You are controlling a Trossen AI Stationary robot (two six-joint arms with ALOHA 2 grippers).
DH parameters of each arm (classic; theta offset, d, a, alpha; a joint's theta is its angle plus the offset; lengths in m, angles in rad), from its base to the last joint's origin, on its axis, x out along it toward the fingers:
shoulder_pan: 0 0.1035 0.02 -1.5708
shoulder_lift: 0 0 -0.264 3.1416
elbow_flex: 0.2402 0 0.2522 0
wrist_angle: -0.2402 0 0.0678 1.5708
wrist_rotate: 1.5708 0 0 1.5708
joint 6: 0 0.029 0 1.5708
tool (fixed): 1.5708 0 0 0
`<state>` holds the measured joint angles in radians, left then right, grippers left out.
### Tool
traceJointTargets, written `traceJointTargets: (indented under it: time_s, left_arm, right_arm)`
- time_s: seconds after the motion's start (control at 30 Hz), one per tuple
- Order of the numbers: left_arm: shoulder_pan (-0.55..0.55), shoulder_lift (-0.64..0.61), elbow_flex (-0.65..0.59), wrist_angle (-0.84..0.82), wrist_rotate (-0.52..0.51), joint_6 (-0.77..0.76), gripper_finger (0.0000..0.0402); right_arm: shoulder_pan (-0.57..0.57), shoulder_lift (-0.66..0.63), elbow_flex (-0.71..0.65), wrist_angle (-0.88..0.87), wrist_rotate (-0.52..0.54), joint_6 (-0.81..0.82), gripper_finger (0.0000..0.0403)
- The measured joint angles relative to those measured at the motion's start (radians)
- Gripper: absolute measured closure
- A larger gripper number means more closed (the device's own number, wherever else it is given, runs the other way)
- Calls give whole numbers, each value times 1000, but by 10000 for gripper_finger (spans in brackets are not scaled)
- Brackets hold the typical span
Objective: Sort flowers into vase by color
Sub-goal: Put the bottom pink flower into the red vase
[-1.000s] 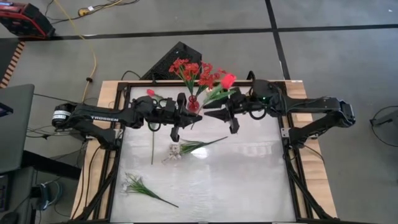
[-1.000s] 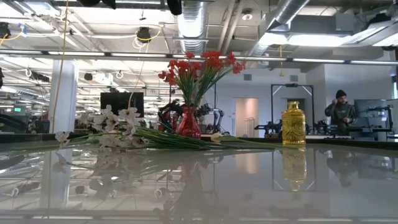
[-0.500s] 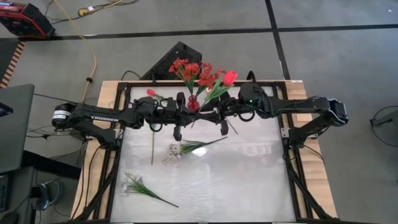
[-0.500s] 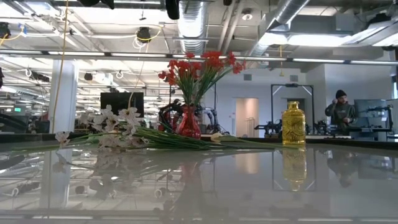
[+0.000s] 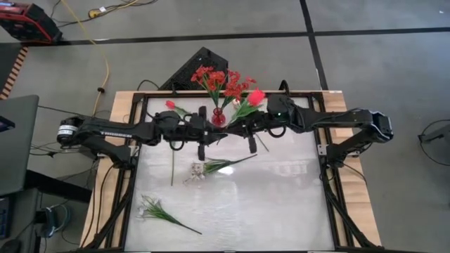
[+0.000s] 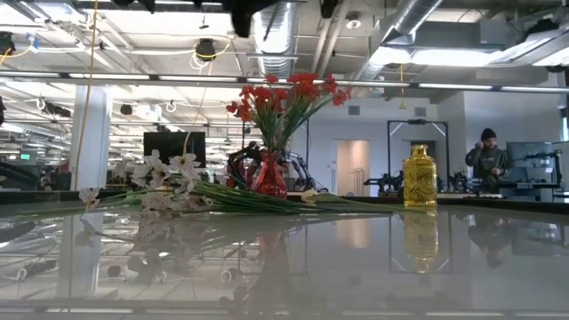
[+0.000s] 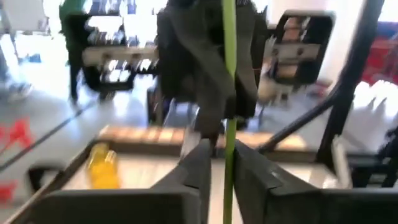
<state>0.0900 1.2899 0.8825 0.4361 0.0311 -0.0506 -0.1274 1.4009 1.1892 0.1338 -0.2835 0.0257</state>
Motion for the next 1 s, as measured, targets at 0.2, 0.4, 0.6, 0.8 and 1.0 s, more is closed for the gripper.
traceJointTargets:
  time_s: [0.2, 0.4, 0.6, 0.8, 1.0]
  left_arm:
    - [37, -182, 1, -376, -177, 13, 269]
    - [106, -337, 1, -709, -351, -53, 229]
    - [146, -365, 0, -796, -393, -127, 225]
    - [146, -316, 0, -788, -375, -152, 225]
    - [145, -238, 0, -786, -322, -174, 225]
  right_arm:
    - [-10, -37, 2, -157, 65, -99, 379]
    - [-12, 80, 1, -104, 183, -200, 378]
    - [-46, 246, 0, 129, 347, -219, 378]
    - [-93, 341, -1, 236, 521, -203, 379]
    - [-128, 356, -1, 260, 521, -200, 379]
